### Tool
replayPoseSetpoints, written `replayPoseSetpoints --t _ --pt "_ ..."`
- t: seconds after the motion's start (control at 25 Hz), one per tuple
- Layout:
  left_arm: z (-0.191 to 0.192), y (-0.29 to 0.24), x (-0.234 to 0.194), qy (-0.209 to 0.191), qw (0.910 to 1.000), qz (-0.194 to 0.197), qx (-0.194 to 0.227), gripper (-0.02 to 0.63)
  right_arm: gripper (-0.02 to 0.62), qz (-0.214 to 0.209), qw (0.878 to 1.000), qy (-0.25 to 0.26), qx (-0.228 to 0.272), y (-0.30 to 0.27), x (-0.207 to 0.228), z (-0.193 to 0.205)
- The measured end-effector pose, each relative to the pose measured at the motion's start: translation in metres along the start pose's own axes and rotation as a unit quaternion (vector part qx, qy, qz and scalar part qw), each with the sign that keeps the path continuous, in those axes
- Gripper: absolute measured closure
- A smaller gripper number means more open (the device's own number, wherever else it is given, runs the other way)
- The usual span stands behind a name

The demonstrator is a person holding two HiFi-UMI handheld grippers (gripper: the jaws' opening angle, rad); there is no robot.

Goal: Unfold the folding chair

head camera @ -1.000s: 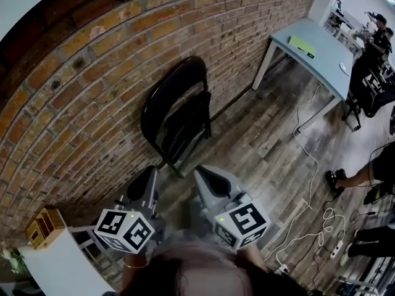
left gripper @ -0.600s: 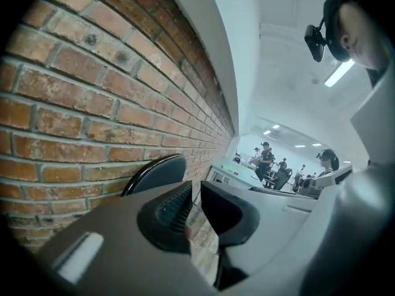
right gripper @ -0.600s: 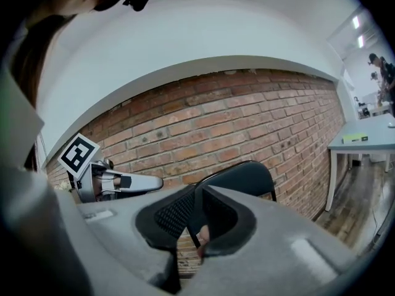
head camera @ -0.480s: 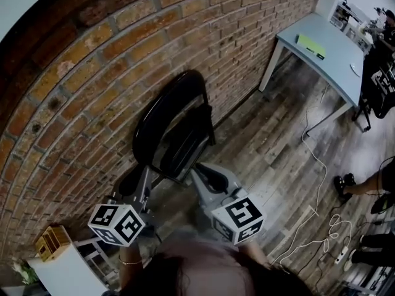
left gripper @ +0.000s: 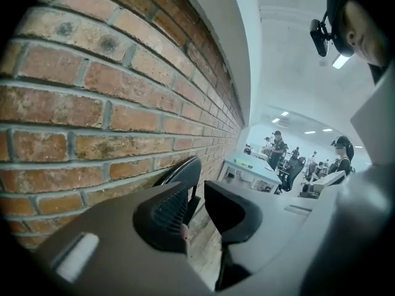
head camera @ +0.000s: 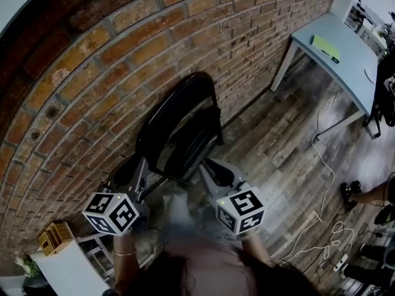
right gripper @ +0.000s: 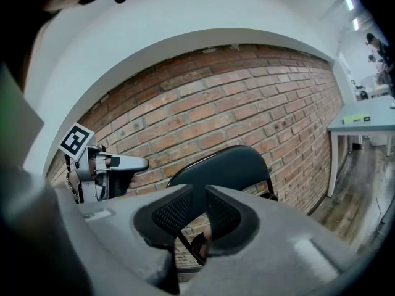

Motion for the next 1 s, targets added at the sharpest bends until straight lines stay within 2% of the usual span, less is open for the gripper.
replayPoseSetpoints --t 0.44,0.6,1.0 --pt "-0.024 -0.042 -0.039 -0.061 0.9957 0.004 -0.069 0.482 0.487 0.027 0.998 -0.030 -0.044 -0.046 0.017 0.021" --pt "-0.029 -0.055 -0.051 -0.069 0.9932 0.013 -0.093 0.459 0.466 0.037 0.996 -0.047 -0.062 -0.059 0.022 0.031" --pt "-0.028 -0.092 -0.067 -0.096 0.9777 0.048 -0.181 0.405 0.420 0.071 0.989 -0.096 -0.089 -0.095 0.042 0.050"
Point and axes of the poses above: the fingertips, and each gripper's own axes: y backward along the fingers, x to its right, z out of its underside, the point moved 9 cm from there along y, backward along the fingers, and after that the axes turned 6 degrees about z, right-handed, at the moved point
